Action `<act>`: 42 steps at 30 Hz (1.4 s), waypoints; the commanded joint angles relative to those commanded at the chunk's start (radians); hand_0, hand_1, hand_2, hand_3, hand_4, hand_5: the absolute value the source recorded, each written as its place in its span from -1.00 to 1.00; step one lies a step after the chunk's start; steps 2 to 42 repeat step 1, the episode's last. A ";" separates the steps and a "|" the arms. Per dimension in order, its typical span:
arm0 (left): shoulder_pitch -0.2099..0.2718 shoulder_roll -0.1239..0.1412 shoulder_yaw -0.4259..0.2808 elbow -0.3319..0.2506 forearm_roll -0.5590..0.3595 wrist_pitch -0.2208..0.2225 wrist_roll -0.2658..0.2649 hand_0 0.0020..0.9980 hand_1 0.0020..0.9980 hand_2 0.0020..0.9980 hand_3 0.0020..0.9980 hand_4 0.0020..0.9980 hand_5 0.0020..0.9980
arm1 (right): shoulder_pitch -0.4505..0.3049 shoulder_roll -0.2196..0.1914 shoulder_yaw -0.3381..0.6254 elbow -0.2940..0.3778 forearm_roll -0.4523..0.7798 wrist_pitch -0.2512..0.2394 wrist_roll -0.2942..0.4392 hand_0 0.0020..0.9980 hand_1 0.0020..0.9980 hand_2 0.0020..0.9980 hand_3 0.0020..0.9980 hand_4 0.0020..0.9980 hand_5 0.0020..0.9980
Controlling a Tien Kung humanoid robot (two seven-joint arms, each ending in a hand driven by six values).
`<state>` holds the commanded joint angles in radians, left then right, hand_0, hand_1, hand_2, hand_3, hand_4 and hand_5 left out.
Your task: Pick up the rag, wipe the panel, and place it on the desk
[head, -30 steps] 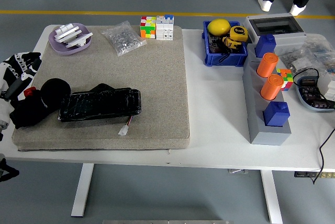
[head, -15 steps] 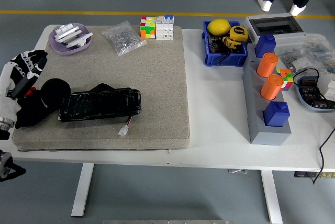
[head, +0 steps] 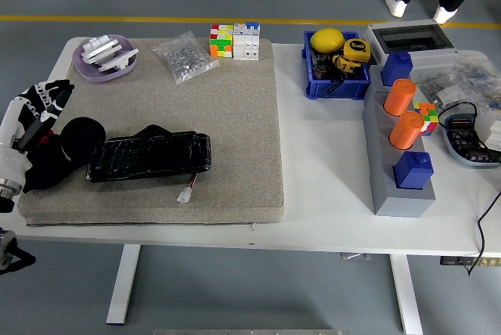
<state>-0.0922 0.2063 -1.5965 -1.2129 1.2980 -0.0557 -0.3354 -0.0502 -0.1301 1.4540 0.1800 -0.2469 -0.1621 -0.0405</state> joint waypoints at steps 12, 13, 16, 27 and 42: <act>-0.001 0.000 -0.001 0.000 0.000 0.000 0.000 0.60 0.58 0.46 0.39 0.93 0.20 | 0.001 -0.001 -0.003 0.000 0.002 0.001 0.000 0.52 0.32 0.34 0.22 1.00 -0.05; -0.001 0.000 -0.001 0.000 0.000 0.000 0.000 0.60 0.58 0.46 0.39 0.93 0.20 | 0.001 -0.001 -0.003 0.000 0.002 0.001 0.000 0.52 0.32 0.34 0.22 1.00 -0.05; -0.001 0.000 -0.001 0.000 0.000 0.000 0.000 0.60 0.58 0.46 0.39 0.93 0.20 | 0.001 -0.001 -0.003 0.000 0.002 0.001 0.000 0.52 0.32 0.34 0.22 1.00 -0.05; -0.001 0.000 -0.001 0.000 0.000 0.000 0.000 0.60 0.58 0.46 0.39 0.93 0.20 | 0.001 -0.001 -0.003 0.000 0.002 0.001 0.000 0.52 0.32 0.34 0.22 1.00 -0.05; -0.001 0.000 -0.001 0.000 0.000 0.000 0.000 0.60 0.58 0.46 0.39 0.93 0.20 | 0.001 -0.001 -0.003 0.000 0.002 0.001 0.000 0.52 0.32 0.34 0.22 1.00 -0.05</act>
